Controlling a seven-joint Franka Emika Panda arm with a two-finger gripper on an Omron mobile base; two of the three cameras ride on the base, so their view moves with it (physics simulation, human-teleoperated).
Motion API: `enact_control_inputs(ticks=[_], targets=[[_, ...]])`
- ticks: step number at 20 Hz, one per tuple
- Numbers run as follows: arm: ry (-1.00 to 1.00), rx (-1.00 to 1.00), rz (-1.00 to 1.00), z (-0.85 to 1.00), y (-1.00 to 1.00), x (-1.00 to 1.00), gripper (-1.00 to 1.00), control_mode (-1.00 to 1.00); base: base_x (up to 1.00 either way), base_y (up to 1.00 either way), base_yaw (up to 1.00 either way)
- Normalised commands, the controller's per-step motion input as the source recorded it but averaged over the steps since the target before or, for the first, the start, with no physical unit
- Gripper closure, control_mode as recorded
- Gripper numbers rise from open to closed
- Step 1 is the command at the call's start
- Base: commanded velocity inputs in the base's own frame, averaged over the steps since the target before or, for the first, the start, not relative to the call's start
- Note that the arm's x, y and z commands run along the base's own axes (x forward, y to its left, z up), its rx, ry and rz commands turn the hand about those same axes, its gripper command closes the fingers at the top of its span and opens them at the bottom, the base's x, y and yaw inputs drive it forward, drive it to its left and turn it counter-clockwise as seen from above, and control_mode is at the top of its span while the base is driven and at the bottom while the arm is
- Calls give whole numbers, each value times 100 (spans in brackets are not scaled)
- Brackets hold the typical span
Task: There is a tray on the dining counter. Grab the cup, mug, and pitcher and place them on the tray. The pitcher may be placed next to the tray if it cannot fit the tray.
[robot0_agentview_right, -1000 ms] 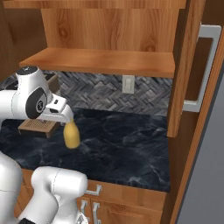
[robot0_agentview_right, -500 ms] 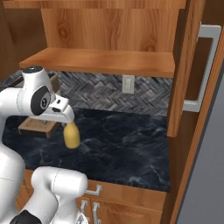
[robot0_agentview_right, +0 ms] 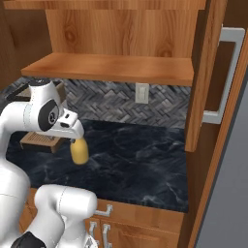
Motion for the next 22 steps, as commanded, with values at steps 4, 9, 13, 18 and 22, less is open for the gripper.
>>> enact_control_inputs(ticks=[4, 9, 13, 18, 22], targets=[[0, 0, 0, -11, 0, 18, -100, -100, 0, 0, 0], [0, 0, 0, -3, 0, 16, -100, -100, 0, 0, 0], [0, 0, 0, 0, 0, 14, -100, -100, 0, 0, 0], [0, 0, 0, 0, 0, 17, -100, -100, 0, 0, 0], [0, 0, 0, -4, 0, 24, -100, -100, 0, 0, 0]])
